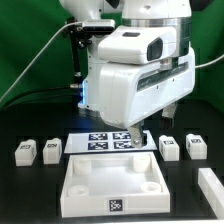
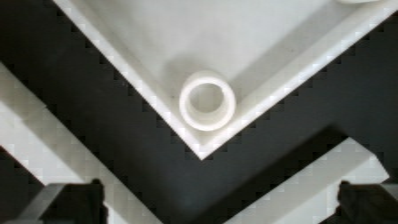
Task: Assemble one leg
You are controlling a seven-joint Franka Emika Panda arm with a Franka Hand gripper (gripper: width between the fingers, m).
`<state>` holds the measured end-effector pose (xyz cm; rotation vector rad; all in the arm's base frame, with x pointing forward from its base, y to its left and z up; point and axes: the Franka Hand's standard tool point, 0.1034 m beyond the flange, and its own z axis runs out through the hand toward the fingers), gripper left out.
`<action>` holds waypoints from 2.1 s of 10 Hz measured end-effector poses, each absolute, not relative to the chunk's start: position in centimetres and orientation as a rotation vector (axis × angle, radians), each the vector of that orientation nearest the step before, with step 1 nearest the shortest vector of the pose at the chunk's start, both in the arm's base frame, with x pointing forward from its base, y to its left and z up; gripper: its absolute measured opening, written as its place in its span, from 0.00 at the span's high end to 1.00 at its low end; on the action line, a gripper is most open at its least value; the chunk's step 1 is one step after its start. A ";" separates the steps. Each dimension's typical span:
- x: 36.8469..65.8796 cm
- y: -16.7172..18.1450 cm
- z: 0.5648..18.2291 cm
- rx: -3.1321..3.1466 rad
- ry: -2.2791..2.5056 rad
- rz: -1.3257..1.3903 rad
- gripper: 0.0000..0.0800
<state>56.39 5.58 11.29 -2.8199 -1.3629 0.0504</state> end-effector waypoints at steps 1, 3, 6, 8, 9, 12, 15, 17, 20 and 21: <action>56.4 5.6 11.3 -2.820 -1.363 0.050 0.19; 56.4 5.6 11.3 -2.820 -1.363 0.050 0.19; 56.4 5.6 11.3 -2.805 -1.393 0.050 0.19; 56.2 5.4 11.2 -2.786 -1.431 0.049 0.19; 54.4 4.5 10.9 -2.677 -1.629 0.040 0.19; 48.3 1.7 9.0 -2.339 -2.071 0.048 0.19; 43.6 -0.1 4.4 -2.191 -2.195 0.036 0.19; 42.9 0.0 2.3 -2.187 -2.180 0.035 0.19; 42.8 0.1 1.4 -2.190 -2.172 0.031 0.19; 42.8 0.1 1.3 -2.190 -2.171 0.032 0.33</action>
Offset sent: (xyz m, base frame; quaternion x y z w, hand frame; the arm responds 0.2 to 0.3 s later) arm 0.0000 0.0000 0.0000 0.0000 0.0000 0.0000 1.0000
